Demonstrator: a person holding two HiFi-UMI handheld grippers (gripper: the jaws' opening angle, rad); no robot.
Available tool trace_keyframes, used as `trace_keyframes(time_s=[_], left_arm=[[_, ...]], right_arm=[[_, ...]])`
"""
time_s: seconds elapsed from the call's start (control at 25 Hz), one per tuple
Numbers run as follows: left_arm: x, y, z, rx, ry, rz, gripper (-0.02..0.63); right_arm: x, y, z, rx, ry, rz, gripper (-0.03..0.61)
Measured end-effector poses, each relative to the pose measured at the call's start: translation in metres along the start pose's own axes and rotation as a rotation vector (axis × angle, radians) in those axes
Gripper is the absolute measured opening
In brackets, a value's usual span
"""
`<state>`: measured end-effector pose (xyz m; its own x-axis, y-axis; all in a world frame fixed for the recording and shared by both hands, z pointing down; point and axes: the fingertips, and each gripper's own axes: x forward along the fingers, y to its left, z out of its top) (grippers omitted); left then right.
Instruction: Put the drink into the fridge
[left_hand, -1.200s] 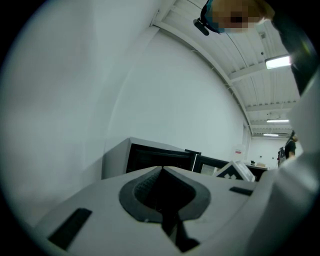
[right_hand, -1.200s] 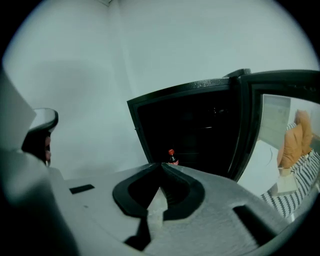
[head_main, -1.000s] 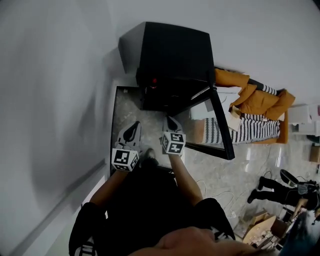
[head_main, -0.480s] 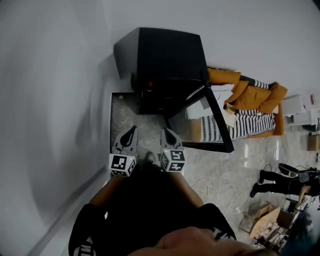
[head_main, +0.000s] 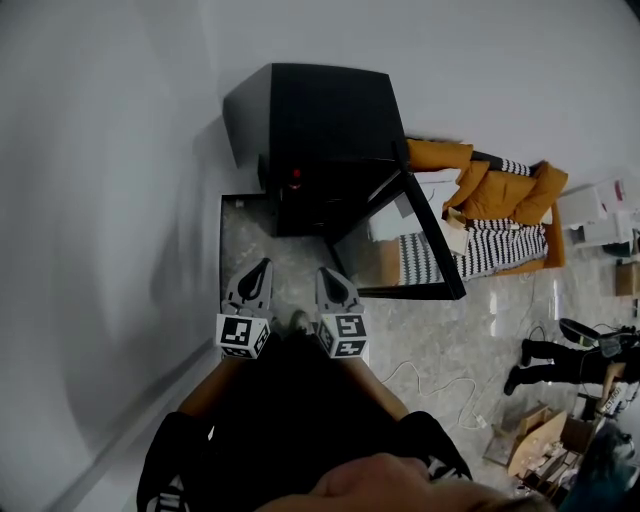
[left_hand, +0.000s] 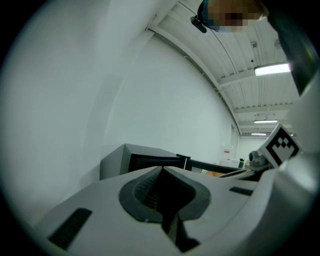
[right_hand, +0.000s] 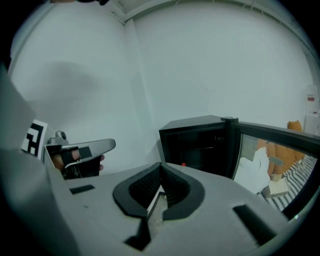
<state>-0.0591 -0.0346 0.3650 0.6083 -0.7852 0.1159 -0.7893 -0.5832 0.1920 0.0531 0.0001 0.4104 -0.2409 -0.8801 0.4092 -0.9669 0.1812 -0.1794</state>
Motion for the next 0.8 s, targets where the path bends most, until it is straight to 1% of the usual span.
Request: trace_keyframes(time_s=[0.2, 0.4, 0.8], left_arm=[[-0.0034, -0.0033, -0.0028, 0.01, 0.004, -0.004, 0.005], [-0.0055, -0.0038, -0.005, 0.015, -0.001, 0.0, 0.005], [-0.0038, -0.0062, -0.0023, 0.037, -0.006, -0.004, 0.005]], right_arm=[[-0.0038, 0.0073, 0.0012, -0.011, -0.018, 0.006, 0.002], [-0.0061, 0.0048, -0.0057, -0.021, -0.017, 0.006, 0.002], [-0.0079, 0.0025, 0.001, -0.023, -0.027, 0.0, 0.002]])
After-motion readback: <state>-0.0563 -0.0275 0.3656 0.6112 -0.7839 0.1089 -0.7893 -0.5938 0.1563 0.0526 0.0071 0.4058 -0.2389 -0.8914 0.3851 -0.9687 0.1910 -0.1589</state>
